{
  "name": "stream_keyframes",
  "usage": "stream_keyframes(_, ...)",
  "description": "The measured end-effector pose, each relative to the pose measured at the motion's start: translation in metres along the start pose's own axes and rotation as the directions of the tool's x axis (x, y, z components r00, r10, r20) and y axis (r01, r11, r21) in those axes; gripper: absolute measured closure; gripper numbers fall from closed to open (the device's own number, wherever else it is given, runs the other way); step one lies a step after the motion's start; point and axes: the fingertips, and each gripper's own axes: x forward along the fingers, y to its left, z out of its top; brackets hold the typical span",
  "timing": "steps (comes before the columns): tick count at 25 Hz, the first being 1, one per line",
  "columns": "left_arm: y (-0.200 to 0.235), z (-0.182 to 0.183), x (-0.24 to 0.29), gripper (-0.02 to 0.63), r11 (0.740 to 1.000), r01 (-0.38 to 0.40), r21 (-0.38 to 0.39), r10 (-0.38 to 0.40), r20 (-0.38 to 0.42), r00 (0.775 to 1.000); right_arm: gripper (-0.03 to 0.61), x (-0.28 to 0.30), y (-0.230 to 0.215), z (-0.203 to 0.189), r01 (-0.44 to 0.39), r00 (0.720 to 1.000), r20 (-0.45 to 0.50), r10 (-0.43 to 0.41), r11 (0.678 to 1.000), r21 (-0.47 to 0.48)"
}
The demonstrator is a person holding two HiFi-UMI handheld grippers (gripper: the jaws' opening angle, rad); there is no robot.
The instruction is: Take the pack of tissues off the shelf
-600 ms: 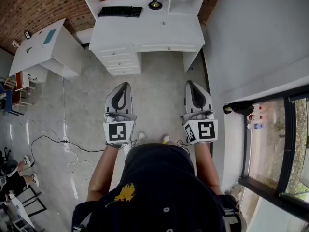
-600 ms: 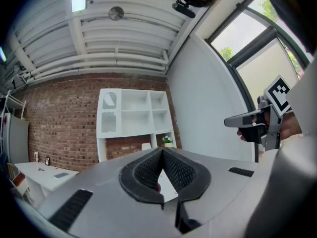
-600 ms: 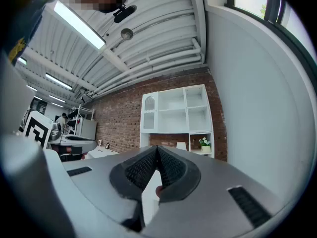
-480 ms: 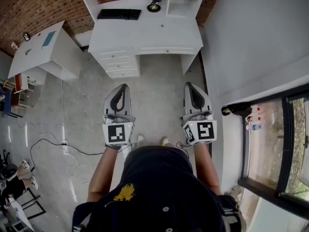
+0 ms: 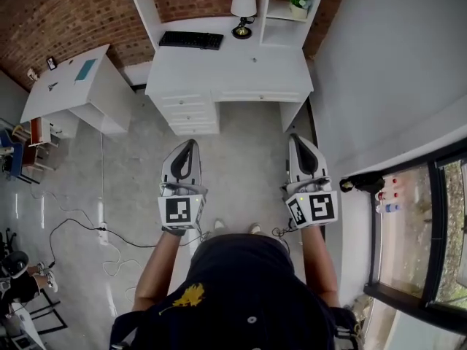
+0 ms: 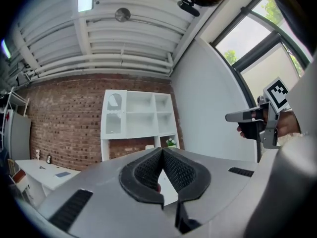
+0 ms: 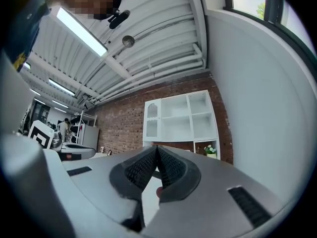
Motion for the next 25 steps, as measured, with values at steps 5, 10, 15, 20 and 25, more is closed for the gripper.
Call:
stream_keyframes(5, 0.023, 0.017, 0.000, 0.595, 1.000, -0.016, 0.020, 0.016, 0.016, 1.000, 0.574, 0.007, -0.003, 0.007, 0.021, 1.000, -0.003, -0.021, 0.999, -0.045)
stream_keyframes(10, 0.037, 0.026, 0.002, 0.595, 1.000, -0.019, 0.012, 0.018, 0.056, 0.998, 0.574, 0.012, 0.003, 0.008, 0.060, 0.998, -0.003, -0.060, 0.997, -0.045)
stream_keyframes(15, 0.056, 0.018, -0.007, 0.595, 0.999, -0.037, -0.025, 0.038, 0.053, 0.998, 0.574, 0.017, 0.019, 0.006, 0.059, 0.998, -0.025, -0.060, 0.997, -0.053)
stream_keyframes(20, 0.071, 0.005, -0.023, 0.595, 0.998, -0.039, -0.057, 0.042, 0.048, 0.998, 0.574, 0.027, 0.045, -0.002, 0.062, 0.996, -0.056, -0.064, 0.997, -0.044)
stream_keyframes(25, 0.086, -0.014, -0.045, 0.595, 0.995, -0.030, -0.097, 0.034, 0.034, 0.999, 0.574, 0.026, 0.082, -0.014, 0.027, 0.995, -0.095, -0.033, 0.998, -0.064)
